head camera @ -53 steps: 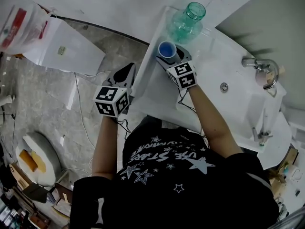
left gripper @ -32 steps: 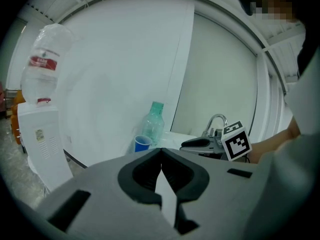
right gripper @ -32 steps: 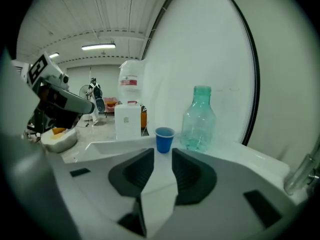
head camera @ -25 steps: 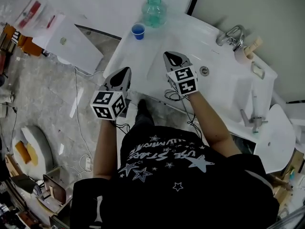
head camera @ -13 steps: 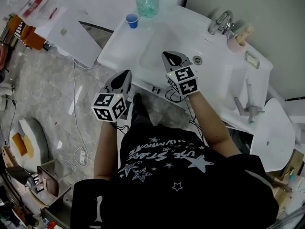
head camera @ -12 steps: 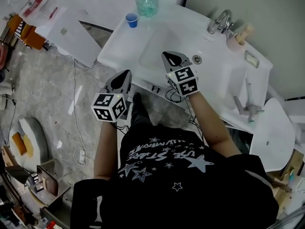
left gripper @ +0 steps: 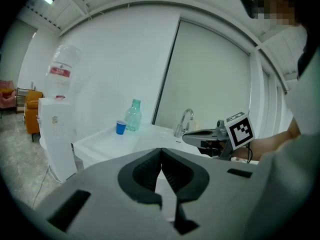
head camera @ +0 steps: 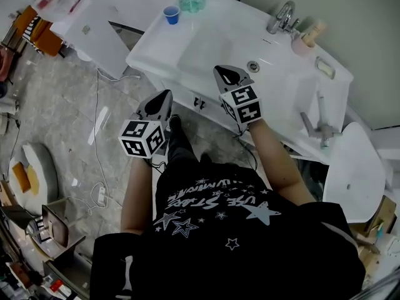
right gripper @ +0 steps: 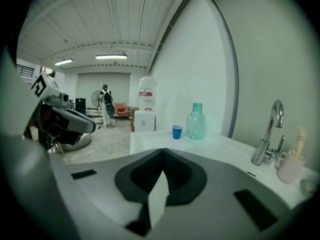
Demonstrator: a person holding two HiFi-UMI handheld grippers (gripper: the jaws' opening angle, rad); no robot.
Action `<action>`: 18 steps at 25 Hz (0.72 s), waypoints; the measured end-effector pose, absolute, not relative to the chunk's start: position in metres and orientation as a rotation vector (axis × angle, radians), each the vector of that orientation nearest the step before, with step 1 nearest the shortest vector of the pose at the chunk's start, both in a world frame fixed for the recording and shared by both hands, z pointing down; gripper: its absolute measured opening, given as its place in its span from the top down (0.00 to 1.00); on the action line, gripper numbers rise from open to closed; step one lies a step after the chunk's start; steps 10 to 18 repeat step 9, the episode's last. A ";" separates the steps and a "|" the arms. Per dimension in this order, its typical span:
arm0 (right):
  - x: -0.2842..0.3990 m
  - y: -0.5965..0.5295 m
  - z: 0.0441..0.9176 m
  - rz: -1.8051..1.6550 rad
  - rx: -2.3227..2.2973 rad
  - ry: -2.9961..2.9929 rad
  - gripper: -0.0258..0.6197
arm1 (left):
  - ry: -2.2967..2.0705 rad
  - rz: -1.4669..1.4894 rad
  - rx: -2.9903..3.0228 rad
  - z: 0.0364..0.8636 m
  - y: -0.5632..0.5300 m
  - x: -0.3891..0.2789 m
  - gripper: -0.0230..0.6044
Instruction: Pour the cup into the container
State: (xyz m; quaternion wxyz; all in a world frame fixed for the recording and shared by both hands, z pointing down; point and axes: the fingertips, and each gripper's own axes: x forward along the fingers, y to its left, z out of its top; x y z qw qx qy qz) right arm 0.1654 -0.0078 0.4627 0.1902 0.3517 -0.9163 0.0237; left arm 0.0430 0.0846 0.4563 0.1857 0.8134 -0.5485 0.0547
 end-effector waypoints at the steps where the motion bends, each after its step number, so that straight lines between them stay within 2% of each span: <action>1: 0.167 -0.003 0.463 0.066 0.986 -2.574 0.95 | -1.547 0.151 2.289 0.457 0.089 0.045 0.95; 18: 0.177 0.027 0.468 0.077 0.952 -2.587 0.95 | -1.568 0.157 2.284 0.461 0.118 0.062 0.95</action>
